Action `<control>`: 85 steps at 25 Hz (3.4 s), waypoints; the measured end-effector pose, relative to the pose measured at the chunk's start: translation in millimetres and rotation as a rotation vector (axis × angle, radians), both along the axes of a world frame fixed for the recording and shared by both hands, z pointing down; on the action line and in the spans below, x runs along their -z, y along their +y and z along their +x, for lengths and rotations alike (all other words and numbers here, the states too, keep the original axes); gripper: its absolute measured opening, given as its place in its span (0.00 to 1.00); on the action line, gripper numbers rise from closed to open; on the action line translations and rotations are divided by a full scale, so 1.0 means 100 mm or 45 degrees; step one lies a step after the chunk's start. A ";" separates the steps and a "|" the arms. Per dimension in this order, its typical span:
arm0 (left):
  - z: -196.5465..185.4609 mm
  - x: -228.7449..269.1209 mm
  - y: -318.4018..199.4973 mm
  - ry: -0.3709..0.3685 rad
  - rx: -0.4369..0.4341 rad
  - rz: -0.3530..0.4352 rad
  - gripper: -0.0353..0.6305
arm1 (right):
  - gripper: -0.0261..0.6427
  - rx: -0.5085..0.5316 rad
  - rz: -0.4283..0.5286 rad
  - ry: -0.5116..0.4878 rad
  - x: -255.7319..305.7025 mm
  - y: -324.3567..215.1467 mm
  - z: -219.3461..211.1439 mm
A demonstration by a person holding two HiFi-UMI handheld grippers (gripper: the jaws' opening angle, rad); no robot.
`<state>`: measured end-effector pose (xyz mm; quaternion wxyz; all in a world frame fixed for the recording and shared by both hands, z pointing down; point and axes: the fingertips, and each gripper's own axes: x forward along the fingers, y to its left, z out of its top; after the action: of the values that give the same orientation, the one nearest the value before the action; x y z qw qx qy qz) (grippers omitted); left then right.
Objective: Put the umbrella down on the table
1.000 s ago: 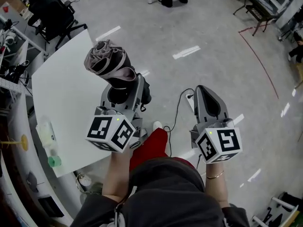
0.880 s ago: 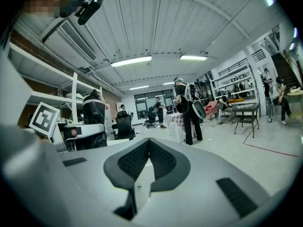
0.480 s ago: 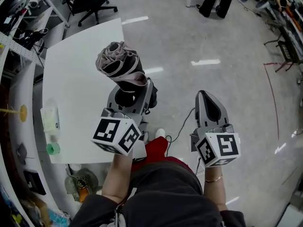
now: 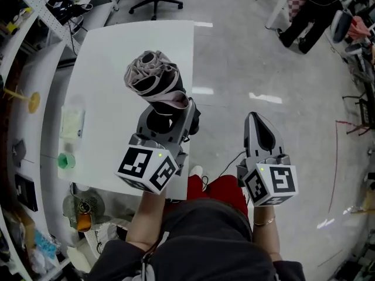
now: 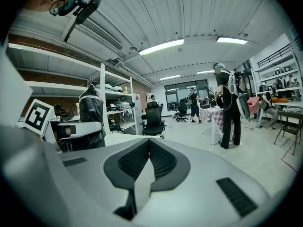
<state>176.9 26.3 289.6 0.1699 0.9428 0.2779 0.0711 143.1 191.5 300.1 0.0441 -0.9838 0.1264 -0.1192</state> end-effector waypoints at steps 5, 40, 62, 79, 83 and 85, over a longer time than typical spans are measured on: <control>-0.04 0.08 -0.46 0.013 0.149 -0.021 0.35 | 0.07 0.163 -0.020 -0.004 0.06 -0.45 0.17; -1.62 -0.22 -2.06 -0.234 1.556 0.152 0.35 | 0.07 1.534 0.088 -0.164 -0.40 -3.02 0.51; -2.27 -1.19 -1.57 -0.636 1.653 -0.083 0.35 | 0.07 1.886 -0.071 -0.275 -0.90 -3.14 -0.41; -1.62 -1.78 -1.59 -0.891 1.473 -0.035 0.35 | 0.07 1.809 -0.095 -0.318 -1.13 -3.00 0.04; -1.49 -1.85 -1.66 -0.911 1.435 -0.024 0.35 | 0.07 1.782 -0.095 -0.317 -1.14 -3.01 0.14; -1.43 -1.87 -1.70 -0.920 1.414 -0.022 0.35 | 0.07 1.762 -0.093 -0.315 -1.12 -3.03 0.20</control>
<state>34.2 -143.7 477.0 0.2712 0.8615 -0.3233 0.2824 163.2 -111.1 412.6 -0.0611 -0.6575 0.7133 -0.2349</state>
